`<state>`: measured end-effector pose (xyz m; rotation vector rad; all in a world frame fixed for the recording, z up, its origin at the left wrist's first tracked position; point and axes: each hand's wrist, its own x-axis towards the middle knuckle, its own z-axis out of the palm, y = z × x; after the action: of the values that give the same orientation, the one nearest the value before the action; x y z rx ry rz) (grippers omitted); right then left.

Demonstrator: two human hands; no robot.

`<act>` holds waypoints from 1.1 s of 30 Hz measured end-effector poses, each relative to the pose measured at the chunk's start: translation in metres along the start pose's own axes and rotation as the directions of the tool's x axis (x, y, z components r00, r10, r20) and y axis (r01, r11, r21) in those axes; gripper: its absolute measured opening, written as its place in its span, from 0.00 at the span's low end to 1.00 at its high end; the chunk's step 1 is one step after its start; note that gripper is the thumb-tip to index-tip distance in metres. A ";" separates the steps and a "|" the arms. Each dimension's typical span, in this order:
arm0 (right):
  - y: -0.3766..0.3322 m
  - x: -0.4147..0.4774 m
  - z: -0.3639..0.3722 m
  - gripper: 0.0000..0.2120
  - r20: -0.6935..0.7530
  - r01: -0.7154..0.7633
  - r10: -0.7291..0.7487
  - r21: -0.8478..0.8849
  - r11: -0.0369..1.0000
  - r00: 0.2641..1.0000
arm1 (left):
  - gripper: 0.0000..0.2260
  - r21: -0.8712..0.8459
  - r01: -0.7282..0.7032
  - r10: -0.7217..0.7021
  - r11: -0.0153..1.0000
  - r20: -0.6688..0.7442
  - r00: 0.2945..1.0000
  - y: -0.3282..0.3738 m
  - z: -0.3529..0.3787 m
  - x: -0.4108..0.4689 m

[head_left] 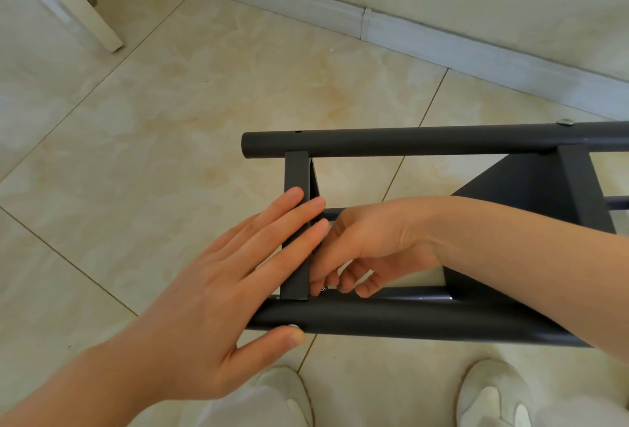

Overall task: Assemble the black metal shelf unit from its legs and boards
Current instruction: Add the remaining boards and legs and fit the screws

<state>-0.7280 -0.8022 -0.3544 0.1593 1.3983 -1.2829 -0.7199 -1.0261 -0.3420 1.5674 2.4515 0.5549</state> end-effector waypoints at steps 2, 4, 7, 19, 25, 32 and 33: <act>-0.001 -0.001 -0.001 0.05 -0.011 -0.022 0.022 0.010 1.000 1.000 | 0.31 -0.001 -0.002 0.002 1.000 -0.003 1.000 0.000 0.000 0.000; -0.001 -0.001 0.000 0.04 -0.003 -0.014 0.014 0.039 0.999 1.000 | 0.31 -0.005 -0.001 0.001 1.000 -0.002 1.000 0.001 0.000 0.000; 0.000 0.000 0.002 0.02 0.025 0.026 -0.028 0.070 0.997 0.999 | 0.31 -0.001 0.001 -0.001 1.000 -0.001 1.000 0.001 -0.001 0.000; 0.000 -0.001 0.003 0.02 0.017 0.052 -0.052 0.024 0.998 0.998 | 0.31 -0.004 0.002 -0.002 1.000 -0.004 1.000 0.001 0.000 0.001; 0.000 0.000 0.005 0.05 -0.043 0.012 -0.014 -0.037 0.999 0.999 | 0.31 -0.008 0.003 -0.003 1.000 -0.009 1.000 0.001 0.001 0.001; 0.001 0.002 0.008 0.06 -0.012 0.041 -0.041 -0.014 0.999 0.999 | 0.31 -0.003 -0.004 0.004 1.000 -0.016 1.000 0.001 0.001 0.001; 0.001 0.002 0.008 0.08 -0.025 0.033 -0.034 -0.032 0.999 0.999 | 0.31 -0.003 -0.004 0.004 1.000 -0.015 1.000 0.001 0.001 0.001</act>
<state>-0.7229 -0.8090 -0.3547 0.1322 1.4475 -1.2899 -0.7193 -1.0249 -0.3423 1.5726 2.4579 0.5733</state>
